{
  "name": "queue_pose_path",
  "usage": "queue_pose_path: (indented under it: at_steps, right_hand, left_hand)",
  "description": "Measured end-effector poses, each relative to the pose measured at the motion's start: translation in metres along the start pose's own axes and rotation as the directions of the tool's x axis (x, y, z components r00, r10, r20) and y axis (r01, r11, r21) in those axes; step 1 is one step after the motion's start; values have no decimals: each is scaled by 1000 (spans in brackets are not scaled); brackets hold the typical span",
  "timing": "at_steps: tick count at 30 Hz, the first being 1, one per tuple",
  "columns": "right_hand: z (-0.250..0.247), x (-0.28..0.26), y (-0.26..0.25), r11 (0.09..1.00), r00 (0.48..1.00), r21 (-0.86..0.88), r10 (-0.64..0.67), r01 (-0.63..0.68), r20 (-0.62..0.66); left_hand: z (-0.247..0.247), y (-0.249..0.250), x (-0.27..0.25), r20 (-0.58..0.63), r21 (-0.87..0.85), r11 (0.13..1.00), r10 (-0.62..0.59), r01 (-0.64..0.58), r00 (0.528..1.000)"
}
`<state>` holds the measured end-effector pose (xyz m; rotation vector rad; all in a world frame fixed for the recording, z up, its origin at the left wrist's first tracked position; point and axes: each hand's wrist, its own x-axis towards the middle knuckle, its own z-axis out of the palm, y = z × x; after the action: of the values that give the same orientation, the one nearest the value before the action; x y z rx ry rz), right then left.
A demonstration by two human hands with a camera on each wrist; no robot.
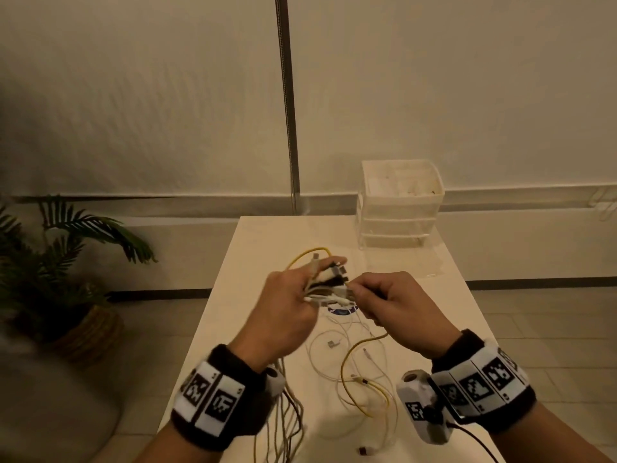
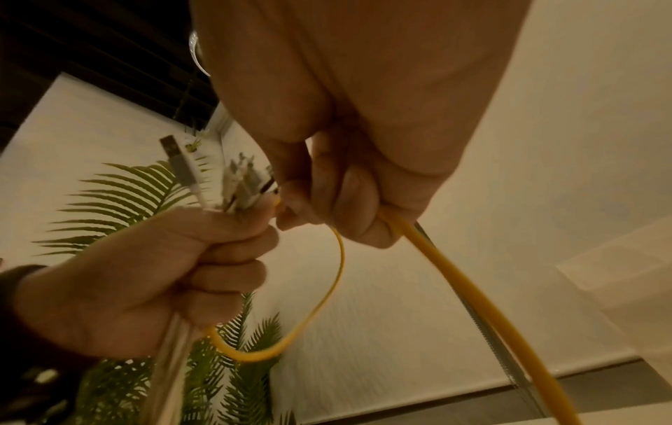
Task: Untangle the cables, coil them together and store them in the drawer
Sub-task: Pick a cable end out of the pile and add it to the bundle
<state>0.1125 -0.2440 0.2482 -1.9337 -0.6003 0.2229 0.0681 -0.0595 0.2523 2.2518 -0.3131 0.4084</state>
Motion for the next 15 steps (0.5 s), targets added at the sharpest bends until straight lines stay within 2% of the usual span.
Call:
queue_pose_path:
  at_steps: [3,7,11,13,15]
  right_hand:
    - [3,0,-4,999,999,-15,-43,43,24]
    - [3,-1,-7,999,999,26,-26,25,24]
    - [3,-1,-8,998,999,42,-40,40,9]
    - [1,1,-5,997,1000,78,-16,16,7]
    - [-3,1,-1,994,1000,104,12,-13,12]
  left_hand:
    - [11,-3,3,-40,-36,999,30,-31,999]
    - [11,-6,5,-56,22,1000,12,-10,998]
    - [9,-8,8,-89,27,998,-58,61,994]
    - [1,-14,13,-223,-88,982,-180,164,958]
    - [-14,-23,19,-356,-223,946,-304,235,884]
